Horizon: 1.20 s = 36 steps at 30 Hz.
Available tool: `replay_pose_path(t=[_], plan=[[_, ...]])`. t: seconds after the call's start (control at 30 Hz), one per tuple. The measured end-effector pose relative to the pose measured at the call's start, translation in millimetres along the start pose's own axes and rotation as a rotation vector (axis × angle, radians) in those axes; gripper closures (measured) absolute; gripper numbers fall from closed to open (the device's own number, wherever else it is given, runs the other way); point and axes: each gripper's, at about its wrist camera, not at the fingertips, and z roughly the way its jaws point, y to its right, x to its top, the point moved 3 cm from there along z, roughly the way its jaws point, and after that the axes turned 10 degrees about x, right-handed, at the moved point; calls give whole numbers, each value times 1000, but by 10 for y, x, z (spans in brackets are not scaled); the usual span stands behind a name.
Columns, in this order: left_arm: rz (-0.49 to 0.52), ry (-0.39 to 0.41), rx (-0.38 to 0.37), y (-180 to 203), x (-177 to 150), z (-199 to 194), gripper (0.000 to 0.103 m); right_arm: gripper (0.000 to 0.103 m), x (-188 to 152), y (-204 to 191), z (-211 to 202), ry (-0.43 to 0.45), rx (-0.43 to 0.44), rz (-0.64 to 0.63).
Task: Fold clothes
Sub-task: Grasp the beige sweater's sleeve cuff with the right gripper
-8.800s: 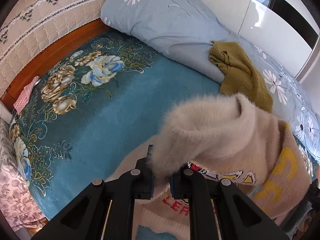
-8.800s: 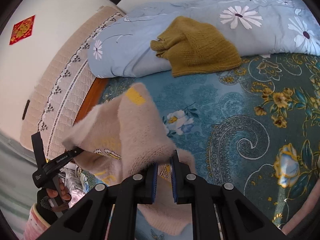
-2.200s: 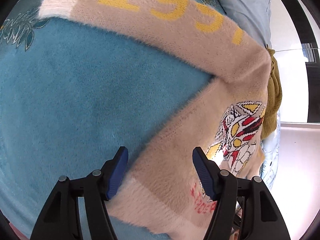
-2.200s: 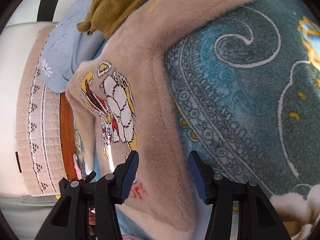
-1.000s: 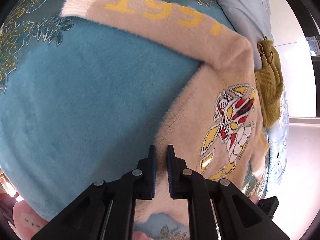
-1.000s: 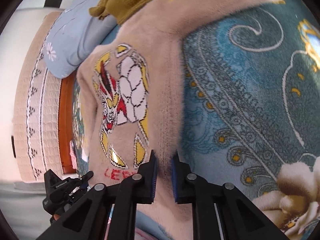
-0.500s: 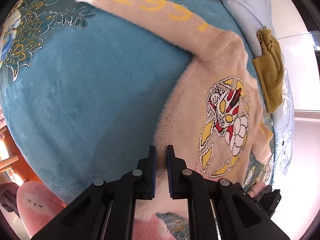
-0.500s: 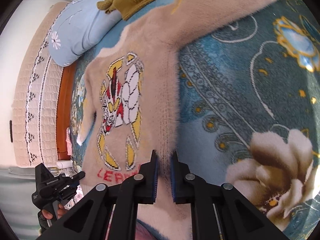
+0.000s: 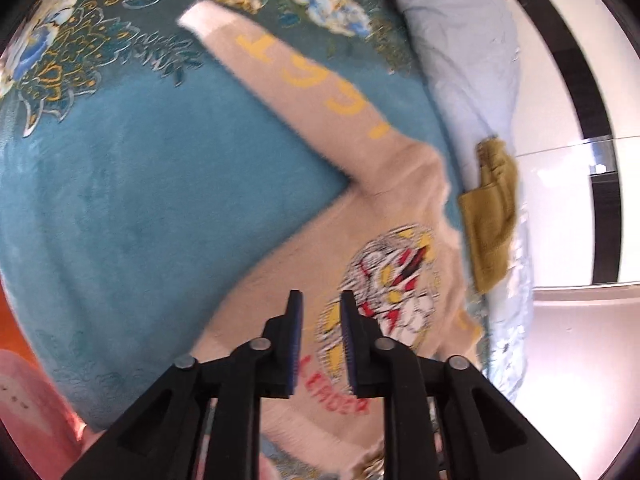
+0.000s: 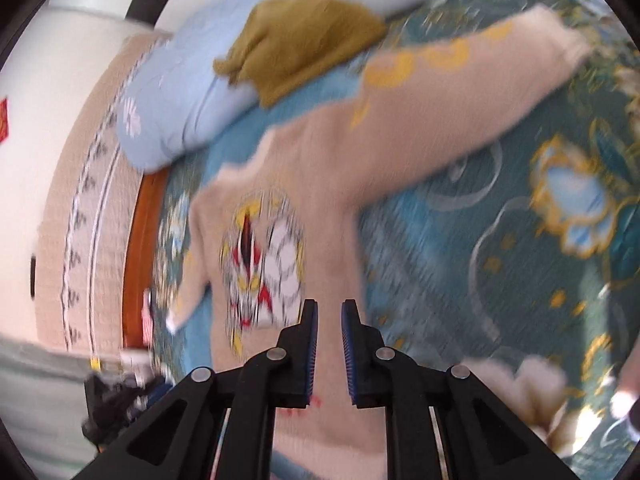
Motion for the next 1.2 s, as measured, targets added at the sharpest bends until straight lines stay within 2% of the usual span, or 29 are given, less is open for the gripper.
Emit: replay_pose_path(t=[0.03,0.07,0.1,0.13,0.2,0.27,0.33,0.4,0.5,0.63,0.87,0.97,1.03,1.1,1.2], plan=[[4,24,-30,71,-12,-14,64,88,153,40,-98,48,-16,14],[10,47,-55,149,-41,-12,52,86,295,87,-184,87,-36,27],[19,58,-75,238,-74,16,48,77,434,147,-262,125,-56,44],[29,69,-95,328,-107,45,48,63,563,240,-323,159,-76,72],[57,53,-111,454,-208,195,48,53,774,482,-404,208,-109,155],[71,25,-120,508,-284,336,48,53,914,750,-422,236,-128,248],[67,-15,-122,482,-330,464,48,53,1031,921,-442,261,-165,278],[32,-11,-164,459,-295,490,48,53,1121,1051,-457,280,-207,295],[2,-15,-182,432,-298,535,47,53,1238,1260,-430,300,-242,357],[-18,-21,-185,465,-305,646,47,53,1332,1530,-419,353,-212,470],[-11,-29,-176,407,-313,648,47,51,1487,1631,-428,431,-177,506],[-19,-31,-180,394,-314,650,47,60,1483,1667,-423,443,-166,545],[-19,-33,-178,393,-318,652,47,77,1471,1674,-431,440,-177,549],[-18,-34,-177,396,-322,656,47,87,1455,1654,-467,449,-168,542],[-21,-36,-177,392,-322,663,47,89,1457,1551,-546,472,-123,510]])
